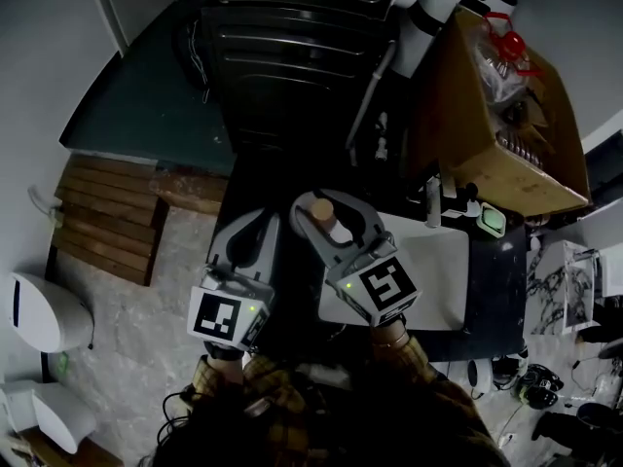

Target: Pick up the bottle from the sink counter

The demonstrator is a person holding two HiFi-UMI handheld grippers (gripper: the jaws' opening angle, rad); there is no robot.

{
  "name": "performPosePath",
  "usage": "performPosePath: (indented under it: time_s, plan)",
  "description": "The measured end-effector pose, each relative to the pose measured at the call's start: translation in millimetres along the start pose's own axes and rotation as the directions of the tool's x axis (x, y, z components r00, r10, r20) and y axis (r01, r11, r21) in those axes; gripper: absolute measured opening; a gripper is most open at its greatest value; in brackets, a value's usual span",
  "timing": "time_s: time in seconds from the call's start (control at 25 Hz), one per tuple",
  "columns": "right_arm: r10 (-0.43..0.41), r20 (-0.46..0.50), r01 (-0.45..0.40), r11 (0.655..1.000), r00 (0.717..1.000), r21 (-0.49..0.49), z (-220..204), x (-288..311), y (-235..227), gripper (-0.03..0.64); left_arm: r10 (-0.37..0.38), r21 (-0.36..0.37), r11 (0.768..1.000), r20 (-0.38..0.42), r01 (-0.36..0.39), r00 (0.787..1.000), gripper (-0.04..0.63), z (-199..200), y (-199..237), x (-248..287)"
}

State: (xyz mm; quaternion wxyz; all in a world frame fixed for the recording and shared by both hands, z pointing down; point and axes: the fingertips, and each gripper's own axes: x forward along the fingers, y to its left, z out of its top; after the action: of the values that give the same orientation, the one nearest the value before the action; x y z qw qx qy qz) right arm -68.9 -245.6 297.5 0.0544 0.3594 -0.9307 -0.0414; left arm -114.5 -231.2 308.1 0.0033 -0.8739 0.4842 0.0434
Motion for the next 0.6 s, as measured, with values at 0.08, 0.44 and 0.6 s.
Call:
performPosePath:
  time_s: [0.08, 0.44, 0.6]
  plan:
    - [0.002, 0.01, -0.002, 1.0, 1.0, -0.002, 8.1, -9.9, 3.0, 0.14, -0.021, 0.001, 1.0, 0.001, 0.021, 1.0, 0.023, 3.1, -6.5, -1.1]
    - [-0.017, 0.037, 0.017, 1.0, 0.999, -0.002, 29.9, -55.9, 16.4, 0.14, -0.106, -0.028, 0.994, 0.014, 0.107, 0.994, 0.023, 20.1, -31.6, -4.3]
    - [-0.049, 0.043, 0.049, 0.999, 0.998, 0.007, 31.7, -77.9, 14.9, 0.14, -0.135, -0.012, 0.991, 0.039, 0.136, 0.99, 0.023, 32.2, -46.9, -3.3]
